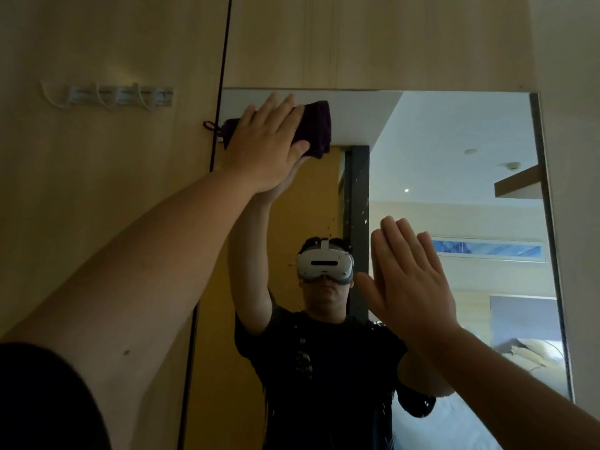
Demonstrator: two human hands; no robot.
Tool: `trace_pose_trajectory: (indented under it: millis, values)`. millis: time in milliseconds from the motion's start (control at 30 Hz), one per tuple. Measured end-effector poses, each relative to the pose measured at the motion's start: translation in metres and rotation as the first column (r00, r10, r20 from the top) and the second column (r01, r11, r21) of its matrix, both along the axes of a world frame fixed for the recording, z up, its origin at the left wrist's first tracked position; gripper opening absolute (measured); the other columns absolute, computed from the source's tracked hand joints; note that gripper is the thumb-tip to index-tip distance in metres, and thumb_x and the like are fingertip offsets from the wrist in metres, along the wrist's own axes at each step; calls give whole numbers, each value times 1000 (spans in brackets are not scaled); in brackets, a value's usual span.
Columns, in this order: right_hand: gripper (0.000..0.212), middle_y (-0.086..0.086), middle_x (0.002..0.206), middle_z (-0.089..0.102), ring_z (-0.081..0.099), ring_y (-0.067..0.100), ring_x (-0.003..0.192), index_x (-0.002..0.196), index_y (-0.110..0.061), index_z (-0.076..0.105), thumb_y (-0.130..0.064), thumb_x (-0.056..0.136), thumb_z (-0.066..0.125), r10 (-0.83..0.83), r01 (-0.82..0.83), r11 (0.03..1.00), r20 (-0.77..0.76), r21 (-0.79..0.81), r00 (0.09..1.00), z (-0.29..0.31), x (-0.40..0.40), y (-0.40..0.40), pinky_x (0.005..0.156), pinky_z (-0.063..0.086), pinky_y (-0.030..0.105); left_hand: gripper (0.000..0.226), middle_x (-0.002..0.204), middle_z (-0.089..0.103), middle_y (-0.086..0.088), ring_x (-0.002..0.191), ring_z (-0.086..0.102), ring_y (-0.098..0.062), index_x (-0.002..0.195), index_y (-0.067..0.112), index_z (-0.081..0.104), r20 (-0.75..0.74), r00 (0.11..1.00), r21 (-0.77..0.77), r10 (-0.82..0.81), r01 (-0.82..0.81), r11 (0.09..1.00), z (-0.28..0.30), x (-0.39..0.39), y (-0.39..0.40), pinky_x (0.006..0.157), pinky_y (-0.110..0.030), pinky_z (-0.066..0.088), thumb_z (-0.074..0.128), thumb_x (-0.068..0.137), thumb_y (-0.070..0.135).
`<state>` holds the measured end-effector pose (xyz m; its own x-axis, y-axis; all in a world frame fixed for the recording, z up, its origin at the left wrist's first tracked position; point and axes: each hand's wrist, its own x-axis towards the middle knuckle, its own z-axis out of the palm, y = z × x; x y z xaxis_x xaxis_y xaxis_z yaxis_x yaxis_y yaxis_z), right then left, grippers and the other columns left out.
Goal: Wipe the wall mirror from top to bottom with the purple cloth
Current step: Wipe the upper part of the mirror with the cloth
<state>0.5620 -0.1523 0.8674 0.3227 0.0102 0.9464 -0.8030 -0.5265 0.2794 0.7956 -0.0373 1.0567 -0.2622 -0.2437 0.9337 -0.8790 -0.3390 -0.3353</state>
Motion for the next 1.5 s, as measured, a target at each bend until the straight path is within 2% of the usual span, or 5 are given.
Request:
trace_pose_trajectory:
  millis: [500,700,833,1067,1500]
  values:
    - [54,12,162,21,10,28,152,146,-16,38,-37,97,48,242,-246,968,58,57,968,0,-11,8,123,5,44,59,154,40,-4,140,41,-28,145,15,44,148,980,195,-134,104,975,-388,34,23,110,-48,35,51,98,50]
    - [57,14,162,20,10,30,152,147,-17,36,-40,96,46,143,-156,983,131,96,981,4,-61,0,122,10,54,39,115,56,-9,101,56,-27,132,10,52,230,940,54,-251,245,968,-314,19,21,84,-43,48,52,102,36]
    - [62,15,162,19,10,34,151,149,-13,34,-49,99,24,16,-32,986,97,164,995,-4,-86,-16,121,11,57,44,116,53,-14,96,51,-30,130,5,52,222,951,-140,-217,251,958,-183,-10,10,79,-45,48,65,94,26]
    - [64,12,164,14,4,30,153,154,-15,27,-51,101,20,-15,4,992,91,123,996,-9,-86,-29,121,13,55,53,129,52,-20,112,52,-39,137,10,51,106,989,-313,-103,132,941,17,-69,4,91,-48,44,35,100,44]
    - [60,12,163,21,9,29,152,149,-15,35,-47,99,33,75,-84,994,116,75,990,-8,-88,-34,122,9,52,50,117,53,-14,103,51,-32,139,11,54,209,963,-155,-173,207,966,-63,-74,-35,87,-45,44,52,100,42]
